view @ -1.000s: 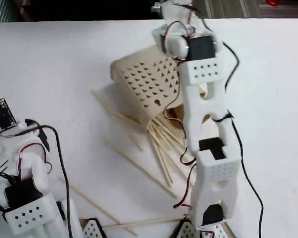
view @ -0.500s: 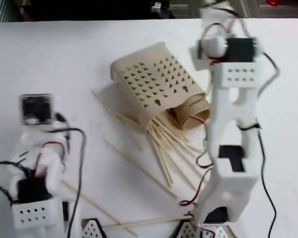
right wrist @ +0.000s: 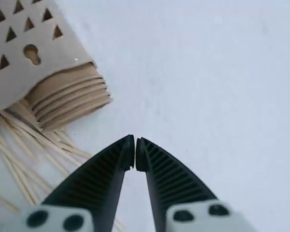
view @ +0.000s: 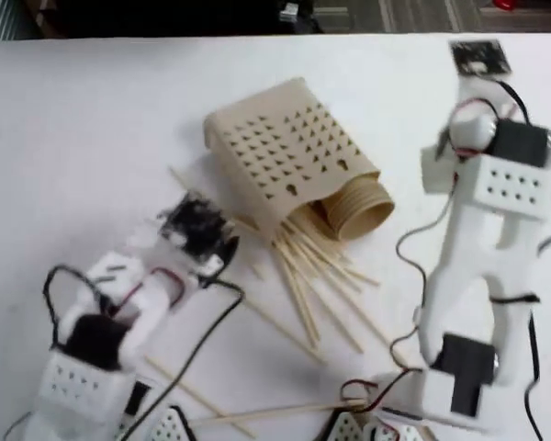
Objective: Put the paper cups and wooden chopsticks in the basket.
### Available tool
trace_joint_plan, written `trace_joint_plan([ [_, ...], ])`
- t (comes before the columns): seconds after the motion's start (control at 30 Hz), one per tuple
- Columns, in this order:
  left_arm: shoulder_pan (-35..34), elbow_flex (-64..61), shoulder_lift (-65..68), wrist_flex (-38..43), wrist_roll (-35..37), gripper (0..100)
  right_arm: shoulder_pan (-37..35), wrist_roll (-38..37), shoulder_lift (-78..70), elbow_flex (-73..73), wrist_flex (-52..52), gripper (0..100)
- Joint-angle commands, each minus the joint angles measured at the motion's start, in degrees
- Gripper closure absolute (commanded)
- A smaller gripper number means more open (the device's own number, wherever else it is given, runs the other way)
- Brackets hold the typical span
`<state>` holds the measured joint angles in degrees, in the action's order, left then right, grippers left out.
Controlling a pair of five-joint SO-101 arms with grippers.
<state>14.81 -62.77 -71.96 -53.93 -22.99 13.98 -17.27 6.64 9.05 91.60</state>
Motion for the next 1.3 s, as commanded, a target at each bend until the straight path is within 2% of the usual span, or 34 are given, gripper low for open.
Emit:
trace_joint_plan([
  [0.0,3.4,11.3,15.9,1.0,-0.6,77,2.2,1.5,6.1,-11.0,-8.5,97.4],
  [0.17,6.0,20.3,34.3,1.2,-0.4,77,4.5,5.4,8.7,-23.0,-19.1,97.4],
  [0.33,9.2,22.8,41.6,4.7,-0.1,77,6.5,6.5,8.8,-29.0,-25.1,97.4],
  [0.53,11.6,22.9,46.4,11.6,0.1,77,6.9,6.5,8.8,-30.8,-26.5,97.4],
  [0.67,11.5,23.3,52.9,18.1,3.0,77,6.6,6.5,8.8,-31.3,-26.5,97.4],
  [0.77,11.1,23.5,57.6,23.1,3.1,82,6.7,6.5,8.8,-31.4,-26.5,97.4],
  [0.9,10.1,23.2,59.3,26.4,3.0,90,6.7,6.4,8.8,-31.6,-26.4,97.4],
  [1.1,8.8,23.0,59.3,26.5,3.4,98,6.6,6.2,8.8,-32.3,-26.6,97.4],
  [1.27,8.7,23.3,59.3,26.5,4.5,98,6.6,6.2,8.8,-32.3,-26.6,97.4],
])
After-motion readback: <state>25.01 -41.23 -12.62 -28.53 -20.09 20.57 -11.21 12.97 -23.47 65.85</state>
